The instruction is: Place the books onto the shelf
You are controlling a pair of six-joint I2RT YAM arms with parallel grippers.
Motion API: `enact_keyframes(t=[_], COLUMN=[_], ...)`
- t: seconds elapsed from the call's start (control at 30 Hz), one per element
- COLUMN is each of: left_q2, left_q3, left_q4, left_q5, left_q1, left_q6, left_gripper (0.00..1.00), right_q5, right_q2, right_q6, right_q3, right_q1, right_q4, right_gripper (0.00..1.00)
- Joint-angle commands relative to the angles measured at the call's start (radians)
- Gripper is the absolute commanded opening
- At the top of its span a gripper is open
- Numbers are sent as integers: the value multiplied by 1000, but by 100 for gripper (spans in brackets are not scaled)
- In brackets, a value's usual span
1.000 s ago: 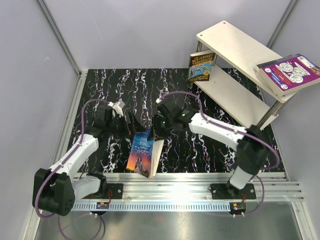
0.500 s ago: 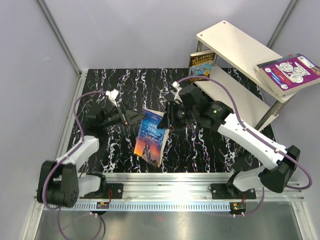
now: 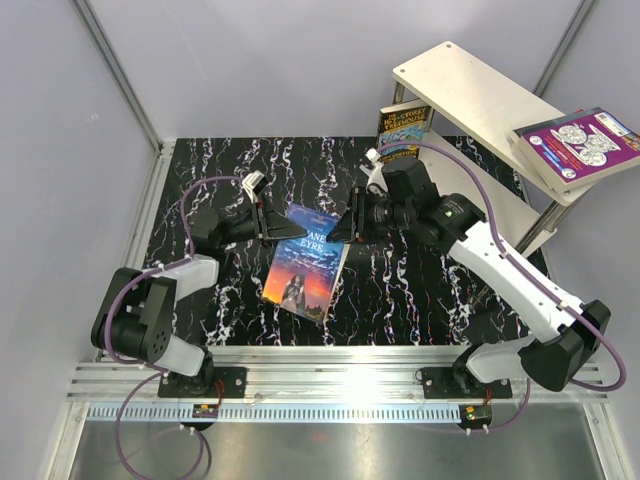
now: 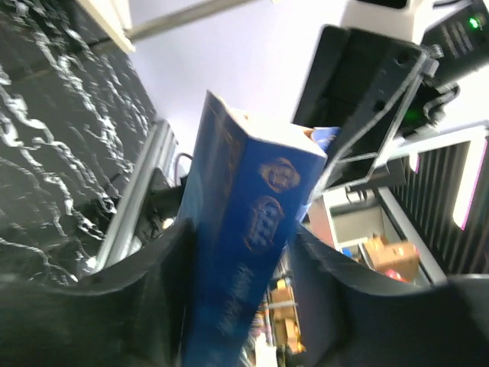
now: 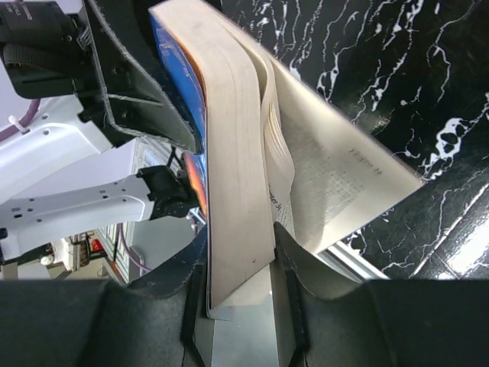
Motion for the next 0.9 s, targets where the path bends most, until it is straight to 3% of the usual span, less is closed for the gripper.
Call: enact_keyframes(t=[0.0, 0.03, 0.07, 0.1, 0.13, 0.2, 0.23, 0.27, 0.3, 0.33, 0.43, 0.57, 0.7, 0.87], left_q2=[-45, -56, -66, -82, -101, -199, -238, -258, -257, -243, -192, -154, -44, 208], left_q3=[109, 120, 141, 149, 160, 238, 302, 383, 523, 561, 592, 565, 617, 810], left_q4=[469, 413, 369, 301, 102, -260, -852, -1137, -1427, -1478, -1413, -1199, -1002, -912], left_q5=[52, 56, 61, 69, 67, 26, -30, -122, -349, -409, -474, -652, -718, -706], left_q1=[-42, -42, -46, -49, -52, -69, -86, -112, -191, -212, -224, -259, -318, -373], left_q6=[-102, -73, -41, 8, 74, 438, 646, 1078, 1205, 1285, 1216, 1142, 1125, 1061], left_gripper=[43, 18, 7, 0, 0, 0, 0, 0, 0, 0, 0, 0, 0, 0], right_q5=[-64, -64, -64, -62, -59, -47, -36, -7, 14, 92, 317, 528, 648, 732], right_q2=[-19, -21, -24, -25, -31, -36, -37, -34, -33, -34, -57, -120, -233, -347], right_q6=[16, 14, 12, 12, 14, 14, 11, 5, -16, -29, -66, -115, -83, -17], right_q3=[-1, -4, -9, -17, -21, -17, -8, 9, 56, 87, 228, 406, 436, 393], right_q1=[-15, -16, -18, -21, -24, -29, -35, -39, -38, -39, -39, -41, -41, -41], right_q4=[169, 166, 164, 160, 155, 140, 122, 71, 36, -48, -234, -388, -475, -533], right_gripper=[0, 0, 0, 0, 0, 2, 11, 29, 83, 100, 100, 100, 100, 100])
